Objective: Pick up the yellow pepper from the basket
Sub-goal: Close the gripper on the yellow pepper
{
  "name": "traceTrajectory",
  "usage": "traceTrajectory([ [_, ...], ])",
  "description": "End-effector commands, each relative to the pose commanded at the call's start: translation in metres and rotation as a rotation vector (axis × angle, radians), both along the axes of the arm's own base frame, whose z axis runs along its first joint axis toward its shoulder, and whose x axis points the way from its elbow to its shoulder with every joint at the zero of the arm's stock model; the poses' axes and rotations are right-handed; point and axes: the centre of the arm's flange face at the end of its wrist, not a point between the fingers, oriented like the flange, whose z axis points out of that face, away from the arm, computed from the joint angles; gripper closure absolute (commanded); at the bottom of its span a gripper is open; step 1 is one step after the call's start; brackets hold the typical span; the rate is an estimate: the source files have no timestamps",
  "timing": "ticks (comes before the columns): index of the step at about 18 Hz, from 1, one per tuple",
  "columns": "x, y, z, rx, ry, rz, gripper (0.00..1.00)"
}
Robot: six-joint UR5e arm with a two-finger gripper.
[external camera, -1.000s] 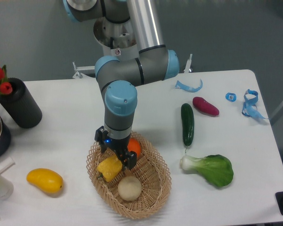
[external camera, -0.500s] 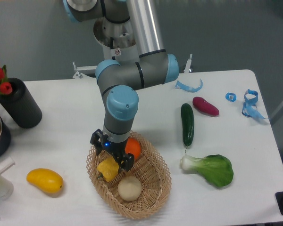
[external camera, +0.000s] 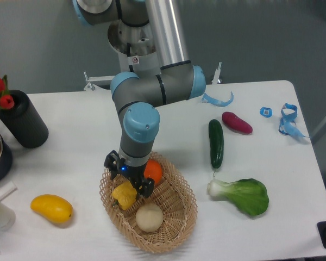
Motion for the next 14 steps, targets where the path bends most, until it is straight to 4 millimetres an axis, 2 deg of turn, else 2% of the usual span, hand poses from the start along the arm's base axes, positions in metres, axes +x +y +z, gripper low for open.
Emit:
traceTrajectory([
  [10, -0.0023, 0.0023, -0.0086, -0.006, -0.001, -0.001, 0.00],
  [11, -0.0027, 0.0026, -0.0080, -0.005, 0.000, -0.001, 0.08],
  [12, -0.0028, 0.0028, -0.0045, -0.001, 0.003, 0.000, 0.38],
  [14, -0.0031, 0.0031, 0.0004, 0.005, 0.009, -0.003, 0.53],
])
